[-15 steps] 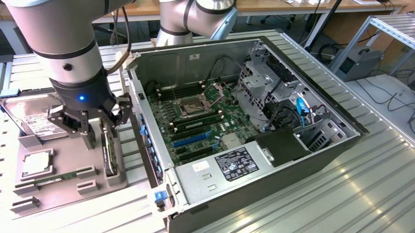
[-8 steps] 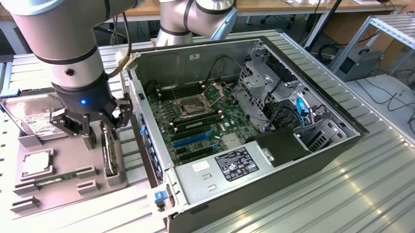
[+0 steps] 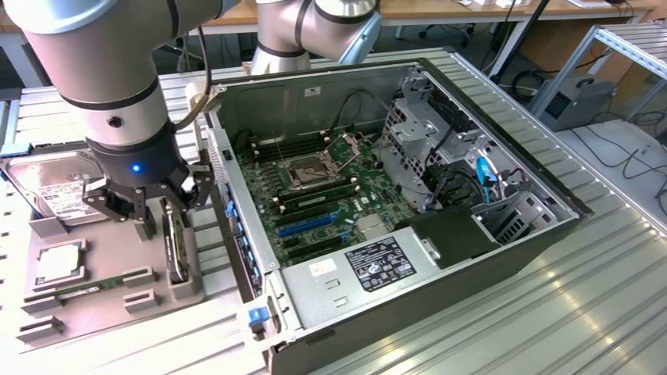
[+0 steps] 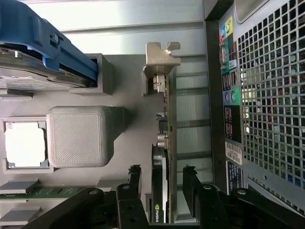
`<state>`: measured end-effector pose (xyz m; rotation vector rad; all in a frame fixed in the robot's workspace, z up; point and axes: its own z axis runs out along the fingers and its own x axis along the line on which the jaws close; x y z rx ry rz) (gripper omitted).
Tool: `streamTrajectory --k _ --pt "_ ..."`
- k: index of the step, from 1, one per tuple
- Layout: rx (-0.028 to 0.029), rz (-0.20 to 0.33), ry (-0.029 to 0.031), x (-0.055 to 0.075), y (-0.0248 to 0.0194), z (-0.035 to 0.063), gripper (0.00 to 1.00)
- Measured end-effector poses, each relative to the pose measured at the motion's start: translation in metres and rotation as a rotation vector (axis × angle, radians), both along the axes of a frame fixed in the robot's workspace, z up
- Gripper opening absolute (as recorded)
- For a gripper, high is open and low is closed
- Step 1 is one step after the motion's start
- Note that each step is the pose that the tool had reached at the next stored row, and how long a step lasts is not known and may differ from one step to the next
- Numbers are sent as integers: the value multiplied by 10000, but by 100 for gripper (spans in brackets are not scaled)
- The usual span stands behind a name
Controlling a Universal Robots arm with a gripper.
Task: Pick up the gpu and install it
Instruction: 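Pick up the gpu and move the gpu toward the slot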
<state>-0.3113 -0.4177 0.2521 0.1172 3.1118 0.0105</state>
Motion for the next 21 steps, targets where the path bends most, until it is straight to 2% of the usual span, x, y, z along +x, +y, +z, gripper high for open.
streamTrajectory --k 6,10,11,13,14,15,21 --pt "0 0 0 0 0 -67 48" --pt "4 -1 2 0 0 -72 48" --pt "5 -1 1 0 0 -73 47" --pt "5 0 0 0 0 -74 34" --pt "4 0 1 0 0 -73 34" --pt "4 0 1 0 0 -73 28" --pt "5 0 0 0 0 -73 27"
